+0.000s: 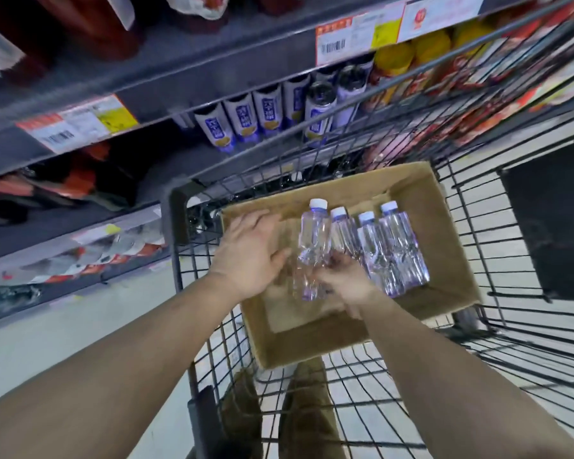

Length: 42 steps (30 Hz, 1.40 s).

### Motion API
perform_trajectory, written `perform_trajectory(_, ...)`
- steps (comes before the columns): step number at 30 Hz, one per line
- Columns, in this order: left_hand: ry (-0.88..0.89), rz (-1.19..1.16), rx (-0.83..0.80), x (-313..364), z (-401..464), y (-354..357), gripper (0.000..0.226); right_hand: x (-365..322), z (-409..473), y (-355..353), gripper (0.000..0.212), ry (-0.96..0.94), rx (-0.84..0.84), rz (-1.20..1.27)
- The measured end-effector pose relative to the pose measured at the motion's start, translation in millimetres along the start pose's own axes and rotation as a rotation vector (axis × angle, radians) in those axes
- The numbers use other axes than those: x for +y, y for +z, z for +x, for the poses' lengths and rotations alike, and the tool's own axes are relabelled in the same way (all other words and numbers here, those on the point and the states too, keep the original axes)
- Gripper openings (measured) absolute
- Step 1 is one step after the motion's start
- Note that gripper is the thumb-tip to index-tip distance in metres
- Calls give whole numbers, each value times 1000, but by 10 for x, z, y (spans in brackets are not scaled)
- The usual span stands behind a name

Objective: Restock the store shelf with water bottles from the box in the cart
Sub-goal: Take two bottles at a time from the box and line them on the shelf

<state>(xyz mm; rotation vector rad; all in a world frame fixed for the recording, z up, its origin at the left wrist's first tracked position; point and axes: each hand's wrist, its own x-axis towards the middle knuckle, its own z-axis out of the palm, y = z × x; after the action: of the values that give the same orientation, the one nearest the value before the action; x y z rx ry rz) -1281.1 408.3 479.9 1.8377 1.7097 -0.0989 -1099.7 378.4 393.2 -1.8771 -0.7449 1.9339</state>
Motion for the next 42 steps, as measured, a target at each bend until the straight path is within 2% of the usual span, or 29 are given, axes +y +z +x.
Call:
perform_trajectory(2,-82,-133,-81,89,-43,-110,69,-161,-213,-73,40,7,-218,200)
perform_trajectory(4,-166,-346,-233,176,-100,-265,66,-327,-376,-137,37,-11,-390,225)
perform_trajectory(7,-229,-732,-476,202,-157,-415,24,-486,-460,-179,60,-85,-487,186)
perform_trajectory(8,-224,-871,-511,195,-157,-435,18,-520,-478,-164,69,-108,-504,172)
perform_trajectory(10,-230,-1021,-503,171,-133,-427,27,-553,-507,-103,78,-124,-497,152)
perform_trajectory(13,-201,-957,-446,144,-98,-376,38,-548,-513,-87,75,-120,-461,188)
perform_trajectory(15,-202,-933,-428,104,-84,-319,41,-520,-490,-92,75,-128,-440,123)
perform_trajectory(17,-235,-920,-406,33,-72,-238,48,-447,-365,-121,73,-142,-257,-60)
perform_trajectory(20,-312,-916,-339,-108,-51,-99,69,-146,-15,-225,69,-86,228,-385)
perform_trajectory(21,-330,-913,-324,-144,-47,-64,75,-30,95,-263,73,-48,313,-488)
perform_trajectory(23,-343,-923,-298,-212,-28,19,78,245,340,-303,74,14,379,-646)
perform_trajectory(26,-346,-925,-295,-283,8,119,68,280,371,-211,64,13,502,-798)
perform_trajectory(29,-340,-912,-311,-287,22,151,49,247,435,-183,55,46,567,-925)
perform_trajectory(31,-361,-926,-271,-272,6,154,45,216,453,-207,49,61,562,-945)
perform_trajectory(34,-355,-955,-223,-245,-59,124,42,136,415,-323,42,76,487,-811)
perform_trajectory(37,-363,-988,-206,-226,-182,39,39,21,203,-409,26,75,413,-671)
perform_trajectory(38,-360,-989,-203,-224,-242,11,43,-11,127,-424,26,70,394,-682)
perform_trajectory(41,-337,-941,-187,-229,-415,-85,77,-36,-11,-392,35,103,320,-738)
perform_trajectory(42,-335,-937,-184,-247,-447,-97,80,-21,-2,-361,40,108,305,-720)
